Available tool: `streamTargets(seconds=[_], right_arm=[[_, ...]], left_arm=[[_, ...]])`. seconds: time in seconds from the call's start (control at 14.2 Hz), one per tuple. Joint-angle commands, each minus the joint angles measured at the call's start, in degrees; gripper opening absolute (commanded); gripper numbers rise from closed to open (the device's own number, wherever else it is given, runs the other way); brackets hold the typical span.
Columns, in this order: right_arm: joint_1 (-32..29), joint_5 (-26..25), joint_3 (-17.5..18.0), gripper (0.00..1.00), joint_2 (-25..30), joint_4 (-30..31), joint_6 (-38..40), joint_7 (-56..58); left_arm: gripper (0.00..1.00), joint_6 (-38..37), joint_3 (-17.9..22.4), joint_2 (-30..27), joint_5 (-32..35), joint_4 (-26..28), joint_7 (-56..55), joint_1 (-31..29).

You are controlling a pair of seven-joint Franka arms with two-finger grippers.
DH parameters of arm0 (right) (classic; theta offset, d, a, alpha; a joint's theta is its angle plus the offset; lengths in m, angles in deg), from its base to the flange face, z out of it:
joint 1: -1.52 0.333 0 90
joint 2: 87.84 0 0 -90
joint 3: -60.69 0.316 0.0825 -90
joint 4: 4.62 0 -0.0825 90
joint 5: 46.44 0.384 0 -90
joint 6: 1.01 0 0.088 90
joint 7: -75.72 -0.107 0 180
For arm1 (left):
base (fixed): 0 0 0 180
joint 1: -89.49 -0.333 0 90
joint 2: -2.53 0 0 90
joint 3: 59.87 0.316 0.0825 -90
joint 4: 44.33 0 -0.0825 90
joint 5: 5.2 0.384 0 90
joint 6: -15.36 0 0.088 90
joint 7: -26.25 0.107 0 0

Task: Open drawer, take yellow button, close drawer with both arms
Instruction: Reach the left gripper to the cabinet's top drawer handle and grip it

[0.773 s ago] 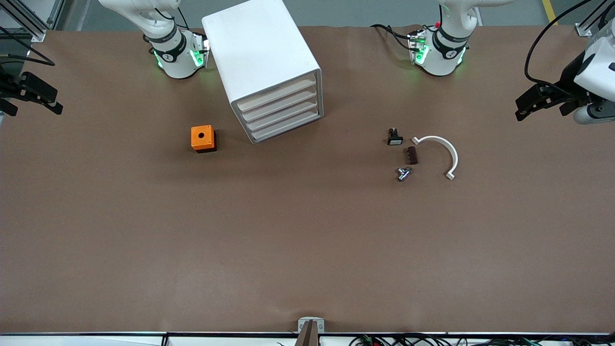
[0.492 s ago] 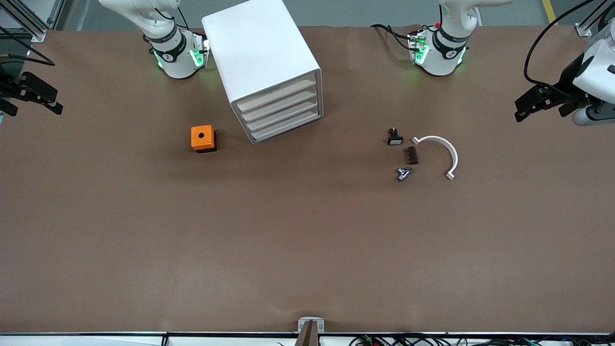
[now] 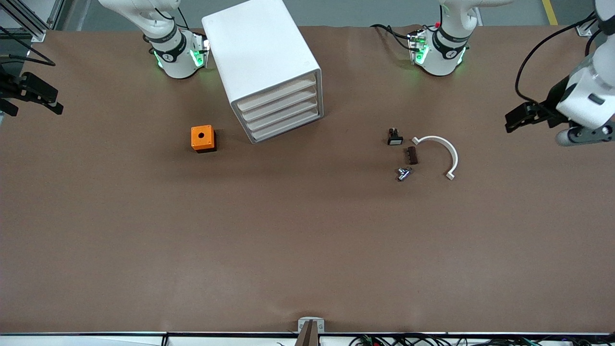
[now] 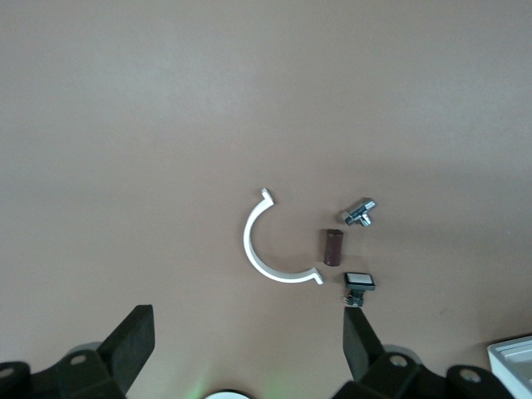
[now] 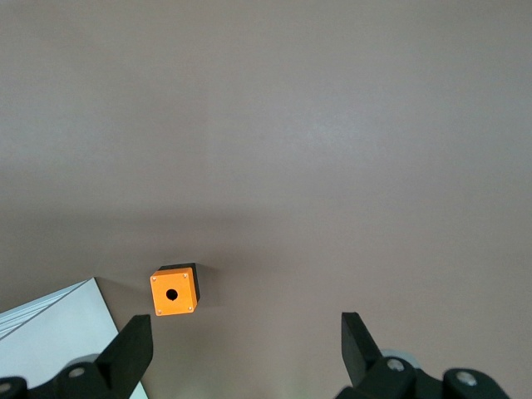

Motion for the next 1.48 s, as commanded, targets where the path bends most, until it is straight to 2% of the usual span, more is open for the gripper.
streamTargets(seconds=[0.0,0.49,0.7,0.98,1.41], right_arm=[[-0.1,-0.2,0.2,1.0,1.6,1.6,-0.5,0.6],[-0.1,0.0,0.2,1.0,1.6,1.6,-0.6,0.6],[-0.1,0.1,0.2,1.0,1.6,1.6,-0.6,0.6],[-0.1,0.3,0.2,1.0,1.5,1.6,-0.6,1.7],[-0.4,0.5,0.1,1.0,1.6,1.6,-0.9,4.1]], left_arm=[[1.0,-0.2,-1.9,5.4,-1.8,-1.9,-12.9,3.7],[1.0,3.6,-2.1,24.7,-4.9,-14.0,-54.4,21.1],[1.0,5.8,-2.2,27.9,-7.8,-14.9,-72.8,26.0],[1.0,5.8,-2.2,32.2,-21.4,-14.7,-98.1,29.2],[1.0,5.8,-2.1,37.6,-43.7,-14.3,-120.2,32.4]])
